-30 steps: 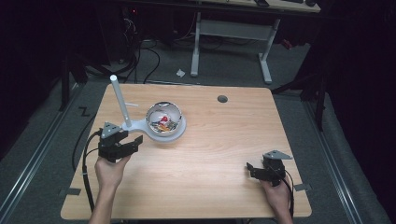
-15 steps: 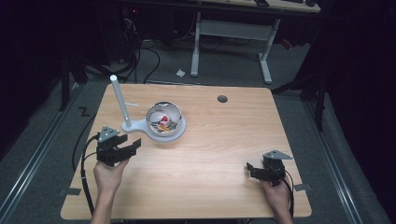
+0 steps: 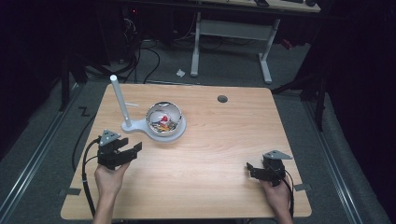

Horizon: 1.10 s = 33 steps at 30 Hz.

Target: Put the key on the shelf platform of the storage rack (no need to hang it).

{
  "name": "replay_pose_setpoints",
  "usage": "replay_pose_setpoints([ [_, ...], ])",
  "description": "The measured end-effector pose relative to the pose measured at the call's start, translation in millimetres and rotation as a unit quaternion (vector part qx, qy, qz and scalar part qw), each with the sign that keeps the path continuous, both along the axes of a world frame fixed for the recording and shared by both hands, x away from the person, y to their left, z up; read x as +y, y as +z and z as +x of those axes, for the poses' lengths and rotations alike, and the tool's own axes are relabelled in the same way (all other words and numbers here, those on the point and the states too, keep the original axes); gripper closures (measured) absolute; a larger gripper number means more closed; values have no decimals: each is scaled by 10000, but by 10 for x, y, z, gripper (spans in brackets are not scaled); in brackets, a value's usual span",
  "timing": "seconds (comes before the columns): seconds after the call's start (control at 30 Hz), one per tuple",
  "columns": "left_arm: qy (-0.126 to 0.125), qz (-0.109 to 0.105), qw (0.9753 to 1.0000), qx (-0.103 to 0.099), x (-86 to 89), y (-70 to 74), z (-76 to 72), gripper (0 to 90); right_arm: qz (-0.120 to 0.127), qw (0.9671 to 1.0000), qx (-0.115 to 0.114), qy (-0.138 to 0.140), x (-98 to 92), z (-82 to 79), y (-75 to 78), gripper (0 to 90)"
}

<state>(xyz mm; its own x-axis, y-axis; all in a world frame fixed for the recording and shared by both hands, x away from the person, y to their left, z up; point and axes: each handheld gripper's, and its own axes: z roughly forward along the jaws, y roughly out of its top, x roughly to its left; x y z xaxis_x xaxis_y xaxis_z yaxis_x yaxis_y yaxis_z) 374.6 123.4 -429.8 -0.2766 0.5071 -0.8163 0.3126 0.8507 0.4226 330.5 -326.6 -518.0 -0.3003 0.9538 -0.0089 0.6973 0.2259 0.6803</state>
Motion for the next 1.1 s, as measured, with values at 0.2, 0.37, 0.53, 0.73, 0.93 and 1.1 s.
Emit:
replay_pose_setpoints([
  [0.2, 3, -12, 10000, 51, 2, -40, -19, 392, 0, 10000, 0, 0, 0, 0, 0, 197],
  [0.37, 33, -35, 9999, 111, -3, -72, -23, 387, 0, 10000, 0, -1, 0, 0, 0, 197],
  [0.53, -34, 13, 9999, 147, -4, -110, -34, 381, 1, 10000, 1, 0, 0, 0, 0, 197],
  [0.73, -41, 18, 9997, 249, -31, -166, -35, 375, 0, 10000, 0, 1, 0, 0, 0, 197],
  [0.93, -63, 6, 9995, 315, -67, -226, -51, 372, -3, 10000, -5, 2, -1, 1, 0, 197],
  [1.1, -19, 15, 9992, 390, -86, -283, -50, 370, -4, 10000, -5, 2, -1, 1, 0, 197],
])
